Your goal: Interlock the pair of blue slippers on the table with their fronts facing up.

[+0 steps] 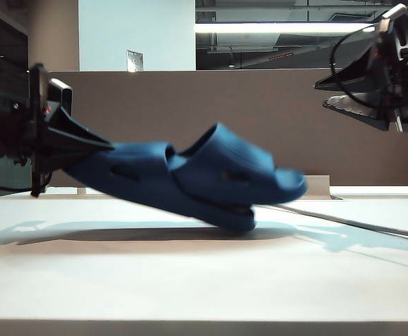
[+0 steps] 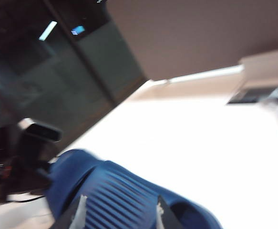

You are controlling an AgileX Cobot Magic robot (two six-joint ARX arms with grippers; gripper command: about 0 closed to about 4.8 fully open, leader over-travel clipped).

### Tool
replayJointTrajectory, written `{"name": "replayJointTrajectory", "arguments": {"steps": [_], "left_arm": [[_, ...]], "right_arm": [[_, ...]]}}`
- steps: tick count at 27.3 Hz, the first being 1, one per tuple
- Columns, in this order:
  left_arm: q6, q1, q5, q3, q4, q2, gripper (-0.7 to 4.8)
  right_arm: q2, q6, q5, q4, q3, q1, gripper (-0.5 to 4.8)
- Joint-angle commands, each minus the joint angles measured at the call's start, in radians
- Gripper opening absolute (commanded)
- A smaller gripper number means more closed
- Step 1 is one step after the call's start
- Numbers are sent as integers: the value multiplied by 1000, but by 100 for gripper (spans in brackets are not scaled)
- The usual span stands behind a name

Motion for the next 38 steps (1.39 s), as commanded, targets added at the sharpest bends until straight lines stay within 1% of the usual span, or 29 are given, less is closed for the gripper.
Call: {"name": "replayJointTrajectory", "arguments": {"steps": [1,2,4,6,7,9,12,13,14,15,16,19,20,22,23,29,33,38], "left_arm": [[82,-4,-80,2,-92,-4,-6],[95,-11,-93,2,-113,-4,-6],[104,-11,-121,2,-137,-4,-6],[103,-24,-124,2,-117,-5,2],[103,-34,-137,2,-113,-4,21],[108,-48,-192,2,-120,-4,26],[142,-65,-235,2,-156,-4,36],[153,-72,-255,2,-177,-4,125],[157,-72,-264,2,-186,-4,198],[161,-72,-269,2,-194,-4,247],[167,-73,-269,2,-201,-4,255],[167,-72,-274,2,-208,-5,257],[168,-72,-274,3,-207,-5,289],[175,-71,-295,6,-203,-7,423],[180,-71,-304,7,-202,-9,443],[195,-69,-431,8,-221,-39,445],[196,-69,-442,8,-241,-77,445],[233,-64,-538,14,-280,-169,445]], "right_arm": [[-6,-156,171,-44,1,42,196],[-6,-180,214,-70,1,51,204],[-7,-229,247,-122,2,65,204],[-7,-248,247,-150,2,74,204],[-8,-247,246,-158,2,75,203],[-16,-243,242,-163,2,76,203],[-35,-243,243,-164,2,76,203],[-47,-243,242,-164,2,76,203],[-51,-243,242,-164,2,76,203],[-56,-243,243,-167,2,76,203],[-60,-243,243,-166,2,76,203],[-66,-239,240,-171,1,76,203],[-66,-235,239,-171,1,76,203],[-66,-235,239,-171,1,76,203],[-66,-235,238,-171,1,76,203],[-90,-236,235,-195,1,76,203],[-93,-236,217,-200,1,76,203],[-93,-236,217,-216,1,76,203]]}}
